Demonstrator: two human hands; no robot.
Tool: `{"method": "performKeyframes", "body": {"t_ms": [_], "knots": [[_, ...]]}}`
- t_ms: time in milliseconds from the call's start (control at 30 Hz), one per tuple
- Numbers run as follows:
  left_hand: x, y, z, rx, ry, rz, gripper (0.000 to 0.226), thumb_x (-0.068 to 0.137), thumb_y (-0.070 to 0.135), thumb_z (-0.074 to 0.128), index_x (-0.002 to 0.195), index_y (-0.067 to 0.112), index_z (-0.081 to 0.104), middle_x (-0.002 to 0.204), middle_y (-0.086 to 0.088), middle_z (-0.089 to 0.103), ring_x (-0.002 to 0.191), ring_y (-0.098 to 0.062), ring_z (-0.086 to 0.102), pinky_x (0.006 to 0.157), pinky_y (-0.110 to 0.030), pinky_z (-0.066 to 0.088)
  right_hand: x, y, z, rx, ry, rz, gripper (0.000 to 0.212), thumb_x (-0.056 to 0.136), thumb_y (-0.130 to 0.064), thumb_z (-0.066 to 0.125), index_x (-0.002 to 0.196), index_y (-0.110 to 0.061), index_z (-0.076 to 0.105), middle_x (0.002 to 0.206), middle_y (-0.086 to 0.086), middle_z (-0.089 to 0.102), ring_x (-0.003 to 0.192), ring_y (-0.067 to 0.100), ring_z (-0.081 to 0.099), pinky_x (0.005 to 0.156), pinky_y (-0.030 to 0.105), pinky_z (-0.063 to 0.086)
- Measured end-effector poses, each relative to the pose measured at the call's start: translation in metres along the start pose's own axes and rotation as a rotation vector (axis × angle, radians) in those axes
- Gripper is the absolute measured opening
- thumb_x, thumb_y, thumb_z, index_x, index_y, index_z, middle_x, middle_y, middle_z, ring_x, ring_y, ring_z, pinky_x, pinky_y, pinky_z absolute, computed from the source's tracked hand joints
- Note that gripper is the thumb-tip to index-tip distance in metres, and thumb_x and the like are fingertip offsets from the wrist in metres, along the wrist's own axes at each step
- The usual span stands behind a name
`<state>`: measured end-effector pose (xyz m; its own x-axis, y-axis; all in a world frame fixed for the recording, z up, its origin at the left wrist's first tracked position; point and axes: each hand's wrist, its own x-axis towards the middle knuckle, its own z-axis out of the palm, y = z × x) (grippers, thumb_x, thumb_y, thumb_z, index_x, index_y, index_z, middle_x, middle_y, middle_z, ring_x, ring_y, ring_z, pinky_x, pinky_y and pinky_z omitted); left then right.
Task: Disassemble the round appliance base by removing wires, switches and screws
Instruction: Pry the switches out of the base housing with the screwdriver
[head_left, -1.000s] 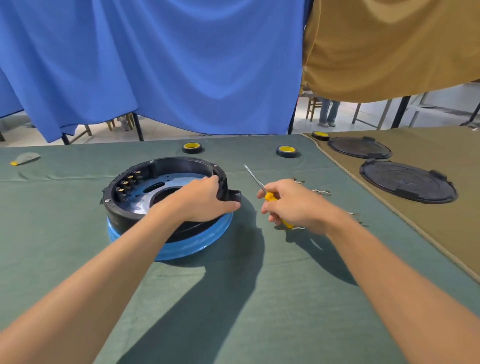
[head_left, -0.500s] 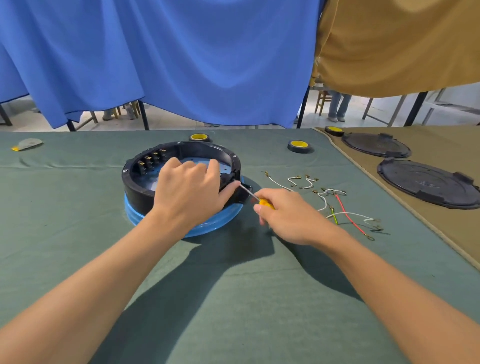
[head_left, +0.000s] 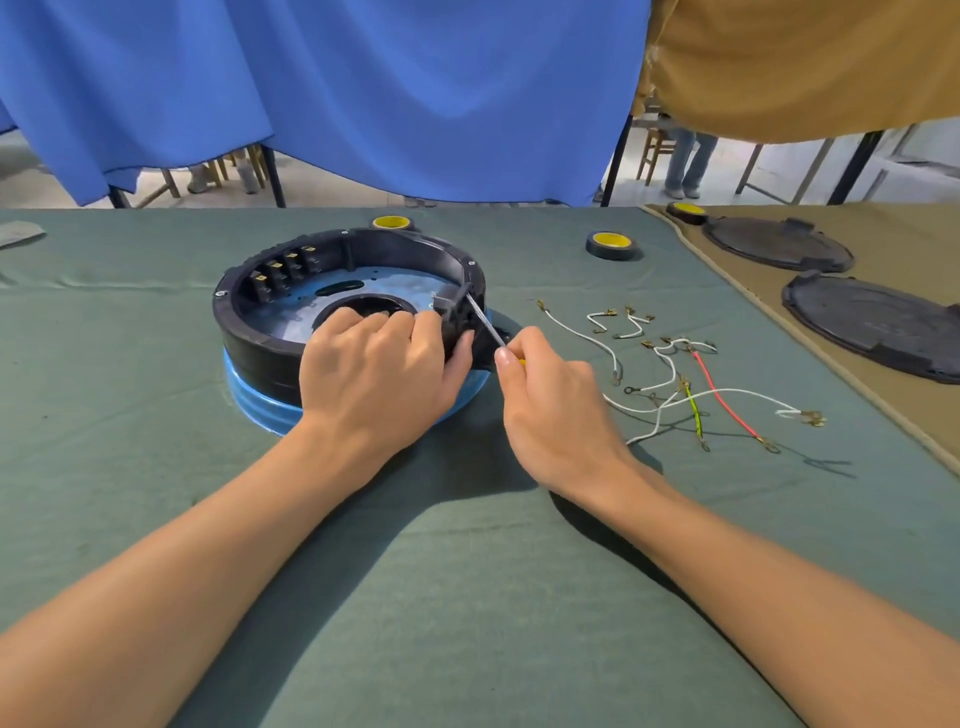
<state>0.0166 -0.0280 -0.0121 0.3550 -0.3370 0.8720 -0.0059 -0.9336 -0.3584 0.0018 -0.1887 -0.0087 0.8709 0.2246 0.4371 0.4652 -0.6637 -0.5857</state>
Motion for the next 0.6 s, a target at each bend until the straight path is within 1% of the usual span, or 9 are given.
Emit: {"method": "performKeyframes", "body": {"t_ms": [67,167,300,400,500,533,600], "knots": [[0.000,-0.001,0.000,0.008,0.009,0.007,0.046,0.093,0.038,0.051,0.053,0.016,0.051,0.044,0.000,0.051,0.040,-0.022,0.052,0.050,-0.030,0.034,-0.001,-0.001,0.001,-0.020,0.009,-0.043,0.019,0.102,-0.030,0.033,0.087,-0.019,0.039,0.060,-0.002,0.046,0.067,0.033,0.050,0.057,0.041,0.035],[0.000,-0.001,0.000,0.005,-0.001,0.023,0.045,0.093,0.038,0.050,0.054,0.016,0.051,0.045,0.000,0.052,0.041,-0.022,0.053,0.050,-0.030,0.035,-0.003,0.000,0.000,-0.054,-0.016,-0.069,0.019,0.102,-0.031,0.034,0.088,-0.020,0.041,0.060,-0.006,0.045,0.064,0.028,0.048,0.055,0.038,0.030],[0.001,-0.001,-0.001,-0.007,-0.005,0.028,0.045,0.093,0.038,0.051,0.055,0.016,0.050,0.046,0.000,0.052,0.041,-0.022,0.052,0.050,-0.030,0.035,-0.004,0.004,-0.009,-0.046,-0.028,-0.001,0.020,0.101,-0.031,0.038,0.088,-0.018,0.045,0.066,0.003,0.052,0.073,0.035,0.050,0.061,0.039,0.035],[0.001,-0.001,-0.002,-0.021,-0.003,0.027,0.045,0.093,0.038,0.051,0.054,0.015,0.050,0.045,-0.001,0.050,0.041,-0.022,0.051,0.049,-0.031,0.035,-0.004,0.009,-0.021,-0.094,-0.075,0.066,0.021,0.099,-0.031,0.040,0.085,-0.019,0.048,0.073,0.009,0.059,0.080,0.037,0.052,0.069,0.040,0.041],[0.001,-0.001,-0.003,-0.022,-0.010,0.026,0.045,0.094,0.038,0.051,0.054,0.015,0.049,0.045,-0.001,0.049,0.041,-0.022,0.051,0.049,-0.031,0.034,0.003,0.008,-0.025,-0.128,-0.145,0.080,0.023,0.097,-0.031,0.043,0.080,-0.018,0.052,0.068,0.005,0.056,0.079,0.035,0.050,0.076,0.041,0.044],[0.002,-0.002,-0.004,-0.024,-0.014,0.025,0.045,0.094,0.038,0.051,0.054,0.015,0.049,0.045,-0.001,0.049,0.041,-0.022,0.050,0.049,-0.031,0.034,0.006,0.006,-0.025,-0.127,-0.154,0.076,0.023,0.096,-0.031,0.044,0.080,-0.017,0.053,0.066,0.002,0.055,0.078,0.034,0.049,0.077,0.041,0.045],[0.002,-0.003,-0.004,-0.036,-0.021,0.026,0.046,0.094,0.038,0.051,0.054,0.015,0.049,0.045,-0.001,0.049,0.041,-0.023,0.050,0.050,-0.031,0.035,0.012,0.002,-0.022,-0.106,-0.150,0.064,0.023,0.096,-0.030,0.045,0.081,-0.018,0.057,0.063,-0.003,0.054,0.079,0.032,0.050,0.072,0.038,0.043]]}}
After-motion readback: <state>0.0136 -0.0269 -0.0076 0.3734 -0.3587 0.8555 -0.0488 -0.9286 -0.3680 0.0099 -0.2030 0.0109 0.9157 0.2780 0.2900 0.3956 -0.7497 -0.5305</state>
